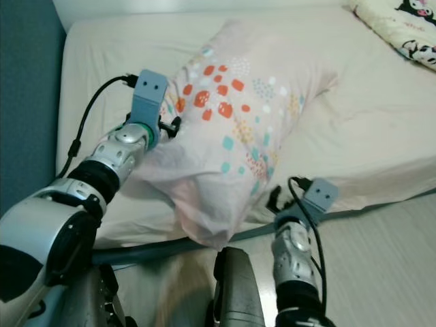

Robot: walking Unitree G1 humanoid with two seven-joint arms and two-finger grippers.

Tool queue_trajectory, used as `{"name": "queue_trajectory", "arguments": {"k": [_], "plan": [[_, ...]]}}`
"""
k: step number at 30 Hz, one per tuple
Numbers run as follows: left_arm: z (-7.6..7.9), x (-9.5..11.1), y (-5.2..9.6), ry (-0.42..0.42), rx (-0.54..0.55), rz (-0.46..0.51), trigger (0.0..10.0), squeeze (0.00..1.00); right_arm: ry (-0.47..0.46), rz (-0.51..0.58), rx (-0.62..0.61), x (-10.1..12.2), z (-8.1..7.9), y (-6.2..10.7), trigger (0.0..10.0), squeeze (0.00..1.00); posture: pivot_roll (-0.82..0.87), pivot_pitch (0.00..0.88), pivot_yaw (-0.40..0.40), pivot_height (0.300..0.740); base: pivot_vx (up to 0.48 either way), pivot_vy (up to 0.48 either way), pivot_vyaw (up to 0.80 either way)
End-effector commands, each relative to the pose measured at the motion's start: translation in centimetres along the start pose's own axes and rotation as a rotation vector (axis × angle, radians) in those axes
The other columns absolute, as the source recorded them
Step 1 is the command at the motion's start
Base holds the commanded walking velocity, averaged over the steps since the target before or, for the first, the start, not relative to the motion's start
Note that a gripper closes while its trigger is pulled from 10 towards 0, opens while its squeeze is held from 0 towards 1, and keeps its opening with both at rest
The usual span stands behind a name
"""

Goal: Clean up the room

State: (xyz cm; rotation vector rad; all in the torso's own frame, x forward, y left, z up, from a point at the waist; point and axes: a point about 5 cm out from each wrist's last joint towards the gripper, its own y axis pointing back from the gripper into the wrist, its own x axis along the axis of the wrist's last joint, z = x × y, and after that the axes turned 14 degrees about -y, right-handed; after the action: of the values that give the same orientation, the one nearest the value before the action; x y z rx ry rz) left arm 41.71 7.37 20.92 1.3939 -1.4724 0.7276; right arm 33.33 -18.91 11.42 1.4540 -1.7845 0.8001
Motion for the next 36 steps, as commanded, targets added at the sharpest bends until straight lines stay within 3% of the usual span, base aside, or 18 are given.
{"name": "queue_trajectory", "arguments": {"k": [1, 2, 3, 5, 10, 13, 14, 17, 18, 19, 21, 23, 25, 26, 30, 34, 36], "plan": [[0.6, -1.2, 0.0, 0.021, -0.018, -0.035, 10.0, 0.00, 0.000, 0.040, 0.100, 0.6, -1.4, 0.1, 10.0, 0.00, -0.12, 0.125, 0.055, 0.527, 0.000, 0.000, 0.00], [0.4, -0.7, 0.0, 0.043, -0.016, -0.013, 10.0, 0.00, -0.001, 0.104, 0.254, 1.9, -4.6, -0.2, 10.0, 0.00, -0.10, 0.130, 0.048, 0.527, 0.000, 0.000, 0.00], [0.4, -0.7, 0.0, 0.043, -0.016, -0.013, 10.0, 0.00, -0.001, 0.104, 0.254, 1.9, -4.6, -0.2, 10.0, 0.00, -0.10, 0.130, 0.048, 0.527, 0.000, 0.000, 0.00], [0.1, -0.3, 0.0, 0.054, -0.016, -0.001, 10.0, 0.00, -0.021, 0.136, 0.342, 2.8, -7.1, -0.8, 10.0, 0.00, -0.09, 0.130, 0.047, 0.527, 0.000, 0.000, 0.00], [-0.2, -0.2, 0.0, 0.056, -0.016, -0.001, 10.0, 0.00, -0.075, 0.112, 0.334, 2.8, -8.3, -2.2, 10.0, 0.00, -0.08, 0.128, 0.047, 0.527, 0.000, 0.000, 0.00], [-0.5, -0.1, 0.0, 0.060, -0.009, 0.005, 10.0, 0.00, -0.239, -0.159, 0.091, -1.0, -5.9, -4.1, 10.0, 0.00, -0.05, 0.127, 0.046, 0.527, 0.000, 0.000, 0.00], [-0.6, -0.1, 0.0, 0.059, -0.008, 0.006, 10.0, 0.00, -0.243, -0.231, 0.018, -2.1, -5.1, -4.0, 10.0, 0.00, -0.04, 0.128, 0.045, 0.527, 0.000, 0.000, 0.00], [-0.6, -0.1, 0.0, 0.057, -0.007, 0.006, 10.0, 0.00, -0.233, -0.278, -0.050, -2.8, -4.3, -3.8, 10.0, 0.00, -0.04, 0.128, 0.045, 0.527, 0.000, 0.000, 0.00], [-0.8, -0.2, 0.0, 0.059, -0.003, 0.005, 10.0, 0.00, -0.223, -0.321, -0.161, -3.7, -2.5, -3.3, 10.0, 0.00, -0.03, 0.129, 0.043, 0.527, 0.000, 0.000, 0.00], [-0.8, -0.2, 0.0, 0.059, -0.003, 0.005, 10.0, 0.00, -0.223, -0.321, -0.161, -3.7, -2.5, -3.3, 10.0, 0.00, -0.03, 0.129, 0.043, 0.527, 0.000, 0.000, 0.00], [-1.2, -0.1, 0.0, 0.079, 0.005, 0.013, 10.0, 0.00, -0.203, -0.370, -0.327, -4.6, 0.9, -2.1, 10.0, 0.00, -0.03, 0.135, 0.045, 0.527, 0.000, 0.000, 0.00], [-1.6, 0.9, 0.0, 0.125, -0.005, 0.060, 10.0, 0.00, -0.181, -0.382, -0.412, -4.8, 3.3, -1.2, 10.0, 0.00, -0.04, 0.138, 0.045, 0.527, 0.000, 0.000, 0.00], [-1.6, 0.9, 0.0, 0.125, -0.005, 0.060, 10.0, 0.00, -0.181, -0.382, -0.412, -4.8, 3.3, -1.2, 10.0, 0.00, -0.04, 0.138, 0.045, 0.527, 0.000, 0.000, 0.00], [-2.1, 3.1, 0.2, 0.228, -0.071, 0.165, 10.0, 0.00, -0.169, -0.377, -0.482, -4.7, 5.4, -0.4, 10.0, 0.00, -0.04, 0.141, 0.044, 0.527, 0.000, 0.000, 0.00], [-3.0, 5.4, 0.4, 0.316, -0.132, 0.255, 10.0, 0.00, -0.159, -0.375, -0.533, -4.7, 7.0, 0.3, 10.0, 0.00, -0.04, 0.142, 0.044, 0.527, 0.000, 0.000, 0.00], [-3.5, 6.5, 0.6, 0.319, -0.146, 0.270, 10.0, 0.00, -0.144, -0.375, -0.556, -4.8, 7.7, 0.8, 10.0, 0.00, -0.05, 0.141, 0.046, 0.527, 0.000, 0.000, 0.00], [-3.2, 6.6, 0.5, 0.263, -0.152, 0.231, 10.0, 0.00, -0.142, -0.363, -0.575, -4.6, 8.2, 0.9, 10.0, 0.00, -0.05, 0.135, 0.053, 0.527, 0.000, 0.000, 0.00]]}}
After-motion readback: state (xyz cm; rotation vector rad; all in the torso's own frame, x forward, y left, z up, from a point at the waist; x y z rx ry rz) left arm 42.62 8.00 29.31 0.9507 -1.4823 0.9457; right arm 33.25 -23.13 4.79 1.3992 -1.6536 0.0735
